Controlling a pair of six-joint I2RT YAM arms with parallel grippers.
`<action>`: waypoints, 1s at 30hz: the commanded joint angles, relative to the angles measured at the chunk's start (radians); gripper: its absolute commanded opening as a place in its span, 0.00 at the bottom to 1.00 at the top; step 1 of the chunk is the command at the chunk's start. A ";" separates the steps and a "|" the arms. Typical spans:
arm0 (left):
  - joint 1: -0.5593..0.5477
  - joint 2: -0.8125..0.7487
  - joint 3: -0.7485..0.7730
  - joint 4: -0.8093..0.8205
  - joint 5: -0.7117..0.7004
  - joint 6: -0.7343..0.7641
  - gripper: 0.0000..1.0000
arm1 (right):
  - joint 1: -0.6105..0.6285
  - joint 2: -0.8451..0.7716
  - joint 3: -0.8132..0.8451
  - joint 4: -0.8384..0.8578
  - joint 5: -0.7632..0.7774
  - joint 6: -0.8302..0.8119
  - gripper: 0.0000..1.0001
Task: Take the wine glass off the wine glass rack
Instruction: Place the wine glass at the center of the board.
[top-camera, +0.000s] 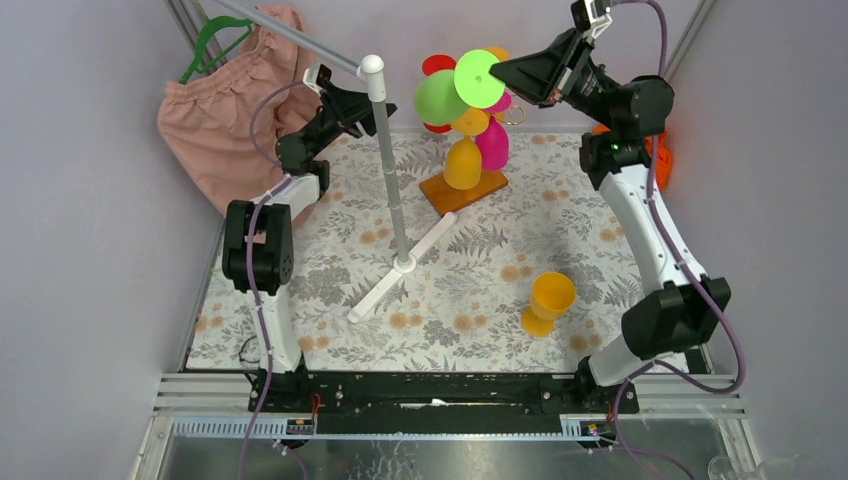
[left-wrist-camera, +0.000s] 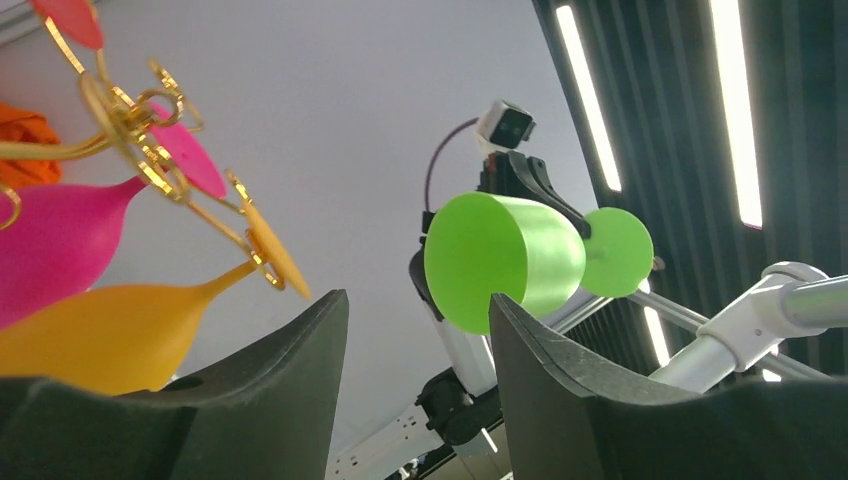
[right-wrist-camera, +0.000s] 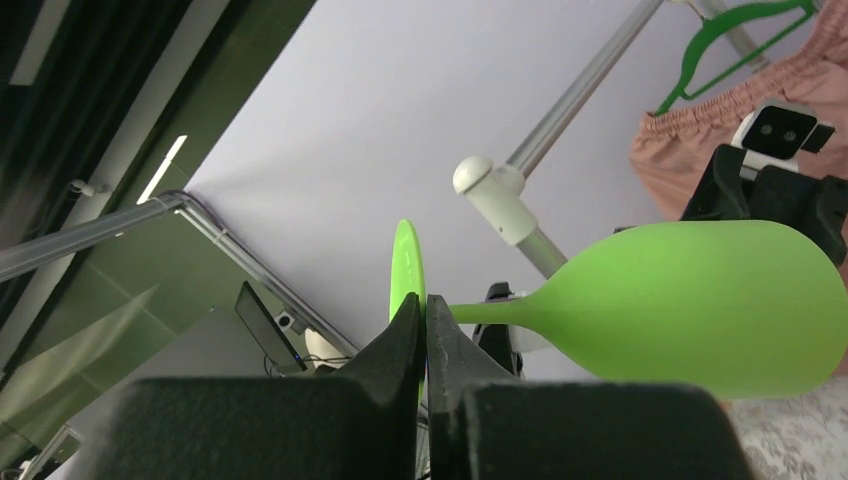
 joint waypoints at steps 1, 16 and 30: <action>-0.010 0.055 0.067 0.110 -0.018 -0.031 0.62 | 0.019 0.087 0.121 0.153 0.026 0.089 0.00; -0.048 0.018 0.117 0.111 -0.031 -0.047 0.63 | 0.062 0.255 0.207 0.207 0.040 0.139 0.00; -0.037 -0.023 0.108 0.113 -0.025 -0.060 0.62 | 0.064 0.289 0.166 0.252 0.044 0.173 0.00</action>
